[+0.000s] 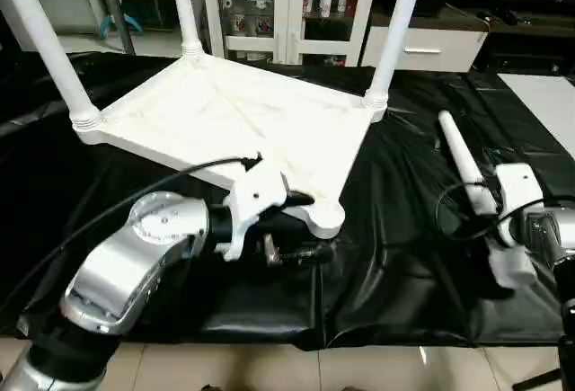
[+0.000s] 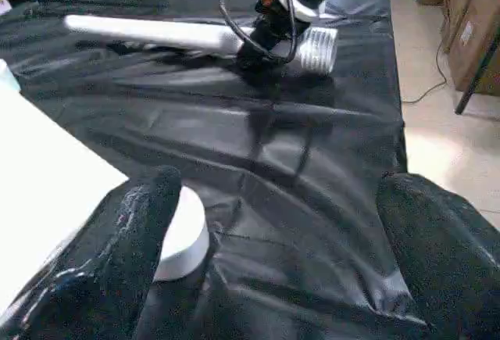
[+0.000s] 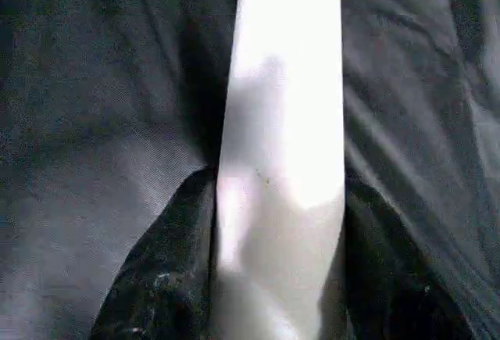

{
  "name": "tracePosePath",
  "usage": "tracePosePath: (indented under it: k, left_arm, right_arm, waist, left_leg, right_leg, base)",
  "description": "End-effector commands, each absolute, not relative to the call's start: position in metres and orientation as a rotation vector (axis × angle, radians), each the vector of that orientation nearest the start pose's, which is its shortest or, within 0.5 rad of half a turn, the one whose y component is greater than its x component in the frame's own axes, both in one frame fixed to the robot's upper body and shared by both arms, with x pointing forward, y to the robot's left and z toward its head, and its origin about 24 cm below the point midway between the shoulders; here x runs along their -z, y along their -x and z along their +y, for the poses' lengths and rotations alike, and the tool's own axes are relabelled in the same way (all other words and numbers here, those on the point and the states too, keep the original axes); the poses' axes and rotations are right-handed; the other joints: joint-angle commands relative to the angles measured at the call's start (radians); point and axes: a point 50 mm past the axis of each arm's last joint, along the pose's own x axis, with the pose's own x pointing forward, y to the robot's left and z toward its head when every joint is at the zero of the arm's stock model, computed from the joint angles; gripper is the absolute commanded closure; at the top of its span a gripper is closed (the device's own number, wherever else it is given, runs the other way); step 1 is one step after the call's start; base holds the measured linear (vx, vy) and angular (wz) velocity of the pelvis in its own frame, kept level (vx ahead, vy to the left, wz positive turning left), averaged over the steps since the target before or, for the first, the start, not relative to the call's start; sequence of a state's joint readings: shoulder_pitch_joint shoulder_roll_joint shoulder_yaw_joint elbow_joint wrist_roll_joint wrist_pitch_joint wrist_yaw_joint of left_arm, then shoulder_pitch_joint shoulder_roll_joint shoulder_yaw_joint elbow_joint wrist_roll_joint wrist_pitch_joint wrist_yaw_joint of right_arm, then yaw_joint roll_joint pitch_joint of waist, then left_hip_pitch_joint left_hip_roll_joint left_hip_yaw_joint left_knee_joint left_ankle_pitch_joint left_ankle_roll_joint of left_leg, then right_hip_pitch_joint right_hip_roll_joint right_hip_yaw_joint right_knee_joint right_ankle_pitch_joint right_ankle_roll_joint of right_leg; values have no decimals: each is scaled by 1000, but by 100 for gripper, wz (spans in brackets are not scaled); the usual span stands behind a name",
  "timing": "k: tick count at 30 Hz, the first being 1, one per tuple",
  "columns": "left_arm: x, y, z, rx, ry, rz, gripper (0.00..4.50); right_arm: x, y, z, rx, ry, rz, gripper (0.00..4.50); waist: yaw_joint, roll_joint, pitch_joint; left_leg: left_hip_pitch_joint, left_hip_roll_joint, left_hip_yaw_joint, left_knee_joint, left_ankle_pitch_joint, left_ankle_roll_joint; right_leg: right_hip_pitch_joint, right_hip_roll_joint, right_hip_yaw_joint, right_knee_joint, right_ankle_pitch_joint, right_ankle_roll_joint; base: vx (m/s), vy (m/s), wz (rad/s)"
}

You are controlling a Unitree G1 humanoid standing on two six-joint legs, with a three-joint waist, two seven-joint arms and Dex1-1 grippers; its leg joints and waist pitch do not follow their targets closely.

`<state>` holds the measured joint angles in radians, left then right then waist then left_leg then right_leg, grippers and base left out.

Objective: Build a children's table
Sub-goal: Pick table leg

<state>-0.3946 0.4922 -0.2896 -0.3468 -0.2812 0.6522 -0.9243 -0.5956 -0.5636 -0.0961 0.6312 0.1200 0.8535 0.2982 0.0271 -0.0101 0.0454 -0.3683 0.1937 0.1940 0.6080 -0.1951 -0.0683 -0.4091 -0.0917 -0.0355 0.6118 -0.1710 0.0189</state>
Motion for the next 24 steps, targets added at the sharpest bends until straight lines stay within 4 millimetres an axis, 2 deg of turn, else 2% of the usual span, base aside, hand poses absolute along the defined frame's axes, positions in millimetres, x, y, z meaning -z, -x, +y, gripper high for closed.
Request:
tracePosePath:
  k: [1,3,4,5,6,9,10,13,15,16,18,19,20,21,22,24]
  left_arm:
    - [-135,-256,100,1281,-322,200,0]
    - [-135,-257,100,1277,-317,198,0]
    - [-136,-257,100,1274,-311,192,0]
    - [-137,-257,100,1269,-302,183,0]
    - [-139,-259,100,1259,-286,166,0]
    - [-145,-264,99,1216,-219,113,0]
    - [-150,-268,99,1178,-168,75,0]
    - [-156,-273,99,1132,-92,32,0]
    - [-161,-277,100,1098,-25,-3,0]
    - [-165,-282,101,1059,34,-31,0]
    - [-168,-285,102,1042,66,-45,0]
    - [-174,-289,101,1023,115,-63,0]
    - [-174,-289,101,1023,115,-63,0]
    - [-177,-290,100,1019,144,-71,0]
    - [-185,-292,98,1029,207,-86,0]
    - [-187,-293,96,1039,226,-90,0]
  right_arm:
    - [-68,-317,-294,72,52,790,265]
    - [-69,-316,-294,73,39,779,266]
    - [-70,-314,-294,79,33,774,266]
    - [-72,-313,-295,85,27,763,266]
    - [-76,-311,-295,91,13,733,266]
    - [-93,-311,-297,107,-33,567,266]
    - [-107,-312,-296,94,-92,430,266]
    - [-122,-311,-294,58,-184,274,266]
    - [-134,-308,-286,-35,-321,156,266]
    - [-143,-305,-275,-168,-426,80,266]
    - [-146,-301,-264,-278,-455,68,266]
    - [-148,-294,-245,-458,-496,71,266]
    - [-148,-294,-245,-458,-496,71,266]
    - [-148,-290,-237,-542,-509,77,266]
    - [-148,-283,-218,-735,-549,99,266]
    - [-147,-281,-213,-797,-560,109,267]
  waist:
    - [-4,-6,-64]
    - [-4,-6,-63]
    - [-3,-10,-64]
    - [-2,-9,-62]
    - [-3,-14,-63]
    - [2,-17,-60]
    - [1,-20,-60]
    - [-2,-21,-60]
    - [-3,-21,-61]
    - [-4,-21,-62]
    - [-2,-20,-64]
    - [0,-21,-65]
    - [4,-20,-65]
    - [4,-24,-66]
    - [8,-24,-66]
    - [9,-23,-65]
  left_leg:
    - [10,17,-2,-64,-179,-5]
    - [9,18,-2,-64,-163,-1]
    - [10,19,-2,-64,-164,0]
    - [10,18,-1,-65,-168,-2]
    - [11,19,-1,-65,-169,-1]
    - [11,20,0,-67,-181,-4]
    - [11,20,-1,-68,-187,-5]
    - [9,19,-3,-68,-191,6]
    - [11,18,-1,-66,-194,13]
    - [10,17,0,-67,-191,23]
    - [6,18,-4,-67,-171,39]
    - [5,20,-3,-65,-142,53]
    - [7,20,-2,-64,-138,58]
    - [6,22,-4,-64,-128,62]
    - [7,21,-2,-63,-121,68]
    - [5,22,-3,-63,-122,71]
  right_leg:
    - [47,-19,24,-66,-196,-220]
    - [46,-18,24,-65,-182,-225]
    - [45,-19,24,-65,-187,-226]
    - [46,-19,25,-67,-198,-221]
    - [45,-19,25,-66,-204,-221]
    - [42,-22,28,-72,-242,-198]
    - [41,-23,26,-74,-265,-187]
    - [39,-22,25,-76,-292,-159]
    - [37,-22,26,-76,-287,-157]
    - [38,-19,25,-75,-275,-156]
    - [41,-18,23,-73,-251,-161]
    - [43,-18,24,-70,-205,-178]
    - [44,-19,25,-70,-195,-185]
    - [44,-20,24,-68,-187,-191]
    - [46,-21,24,-68,-181,-202]
    - [46,-23,23,-69,-192,-212]
  base:
    - [0,0,0]
    - [0,0,0]
    - [0,0,0]
    - [0,0,0]
    - [0,0,0]
    - [0,0,0]
    - [0,0,0]
    - [0,0,0]
    - [0,0,0]
    - [0,0,0]
    - [0,0,0]
    - [0,0,0]
    - [0,0,0]
    - [0,0,0]
    - [0,0,0]
    - [0,0,0]
